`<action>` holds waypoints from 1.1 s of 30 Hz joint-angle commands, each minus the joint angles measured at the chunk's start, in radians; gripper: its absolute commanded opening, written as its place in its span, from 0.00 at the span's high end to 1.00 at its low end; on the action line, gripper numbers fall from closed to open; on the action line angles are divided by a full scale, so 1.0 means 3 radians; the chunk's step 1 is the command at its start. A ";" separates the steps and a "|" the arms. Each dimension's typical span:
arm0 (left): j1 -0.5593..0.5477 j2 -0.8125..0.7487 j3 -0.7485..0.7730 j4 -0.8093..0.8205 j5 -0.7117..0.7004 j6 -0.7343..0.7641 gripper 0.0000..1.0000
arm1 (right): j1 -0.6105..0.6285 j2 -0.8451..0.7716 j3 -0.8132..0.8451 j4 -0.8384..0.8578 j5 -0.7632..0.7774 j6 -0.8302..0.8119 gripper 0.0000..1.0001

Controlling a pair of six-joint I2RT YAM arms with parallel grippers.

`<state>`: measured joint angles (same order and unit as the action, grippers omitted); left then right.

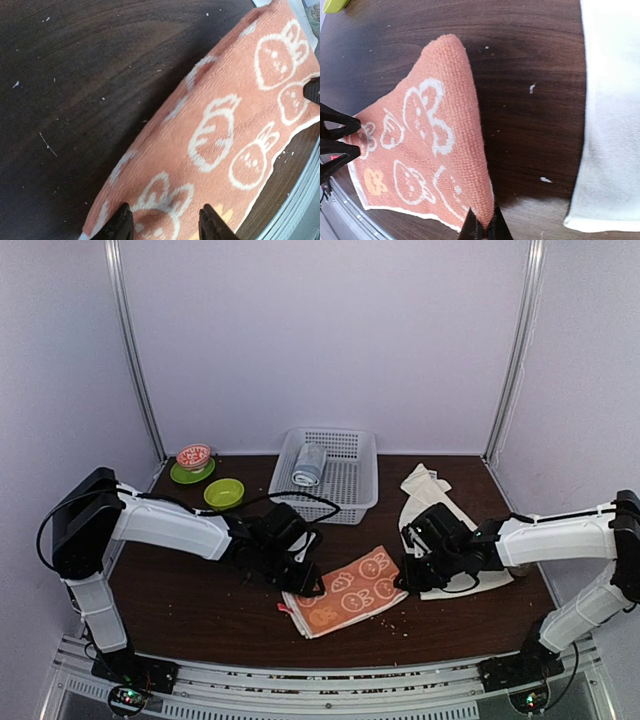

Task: Roll the towels
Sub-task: Pick up the towel from the center of the board, then roll the towel from the center of the board.

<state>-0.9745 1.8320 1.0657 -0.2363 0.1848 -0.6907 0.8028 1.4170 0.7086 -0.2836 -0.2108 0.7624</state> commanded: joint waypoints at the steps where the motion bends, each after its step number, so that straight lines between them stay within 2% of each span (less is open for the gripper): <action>1: 0.0002 -0.0068 -0.0053 0.0038 0.0049 -0.0052 0.54 | 0.0083 -0.0049 0.0207 -0.0714 0.0577 -0.0304 1.00; 8: -0.0021 -0.0047 -0.0071 0.0124 0.0140 -0.0054 0.56 | 0.0310 0.0251 0.0452 -0.0808 0.0899 -0.0296 1.00; 14: -0.0042 0.0019 -0.0065 0.0153 0.0188 -0.0050 0.57 | 0.0589 0.0490 0.0734 -0.0863 0.0983 -0.0315 1.00; 33: -0.0045 0.0133 -0.0167 0.0279 0.0210 -0.0135 0.58 | 0.0812 0.0631 0.0773 -0.0584 0.0486 -0.0714 1.00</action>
<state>-0.9836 1.8420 1.0355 -0.1791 0.2333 -0.7181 1.0271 1.5894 0.9268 -0.5022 -0.0093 0.5804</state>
